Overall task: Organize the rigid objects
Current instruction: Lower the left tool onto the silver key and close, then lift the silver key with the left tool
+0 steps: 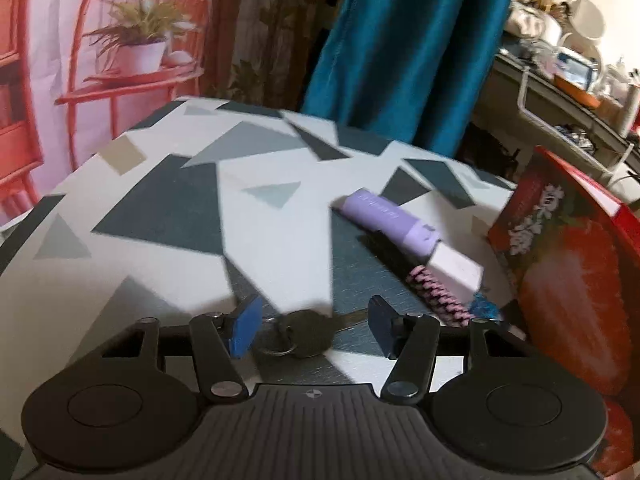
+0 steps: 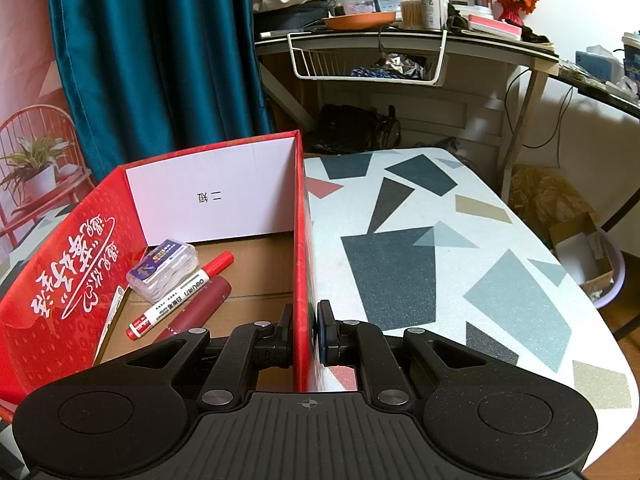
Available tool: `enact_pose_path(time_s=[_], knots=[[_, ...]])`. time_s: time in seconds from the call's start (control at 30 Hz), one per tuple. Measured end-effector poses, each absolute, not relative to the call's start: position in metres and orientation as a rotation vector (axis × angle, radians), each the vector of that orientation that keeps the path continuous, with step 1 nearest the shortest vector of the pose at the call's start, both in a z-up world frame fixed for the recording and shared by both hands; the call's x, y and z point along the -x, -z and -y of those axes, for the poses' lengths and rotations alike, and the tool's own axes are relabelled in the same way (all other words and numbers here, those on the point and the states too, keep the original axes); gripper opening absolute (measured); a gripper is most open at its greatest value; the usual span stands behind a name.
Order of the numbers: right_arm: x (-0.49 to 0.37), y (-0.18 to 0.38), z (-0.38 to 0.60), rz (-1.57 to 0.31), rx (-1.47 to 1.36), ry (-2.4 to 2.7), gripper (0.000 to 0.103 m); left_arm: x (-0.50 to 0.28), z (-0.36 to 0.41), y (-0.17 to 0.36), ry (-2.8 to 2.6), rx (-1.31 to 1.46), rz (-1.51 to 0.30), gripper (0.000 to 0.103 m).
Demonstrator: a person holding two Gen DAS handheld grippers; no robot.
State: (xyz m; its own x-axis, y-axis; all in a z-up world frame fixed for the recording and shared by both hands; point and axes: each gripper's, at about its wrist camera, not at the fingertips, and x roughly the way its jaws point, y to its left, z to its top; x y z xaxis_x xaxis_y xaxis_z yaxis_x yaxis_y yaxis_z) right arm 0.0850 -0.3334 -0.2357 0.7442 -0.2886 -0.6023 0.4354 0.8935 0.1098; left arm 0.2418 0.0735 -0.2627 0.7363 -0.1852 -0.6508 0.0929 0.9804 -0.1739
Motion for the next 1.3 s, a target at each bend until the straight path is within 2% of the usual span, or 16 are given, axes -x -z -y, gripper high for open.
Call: enact_pose_path(time_s=[0.5,0.6,0.97,1.1,1.17,1.23,1.3], knots=[[-0.085,0.235,0.333,-0.615,-0.247,0.403,0.01,-0.228,-0.06,0.271,0.226,0.105,-0.717,0.061],[-0.085,0.235,0.333,-0.615,-0.246,0.403,0.01,-0.226,-0.056,0.273,0.276,0.111,-0.722,0.051],[-0.084,0.235,0.332,-0.617,-0.241,0.403,0.01,-0.241,-0.054,0.269,0.298,0.055,-0.751,0.051],[-0.084,0.235,0.332,-0.618,-0.239,0.405,0.011,-0.247,-0.038,0.269,0.316,-0.054,-0.751,0.051],[-0.084,0.235,0.332,-0.619,-0.237,0.405,0.011,-0.247,-0.025,0.271,0.297,-0.179,-0.736,0.044],[-0.084,0.234,0.331,-0.621,-0.236,0.405,0.011,-0.249,-0.024,0.27,0.313,-0.178,-0.74,0.038],[-0.084,0.234,0.331,-0.621,-0.233,0.405,0.011,-0.25,-0.027,0.27,0.318,-0.166,-0.742,0.037]])
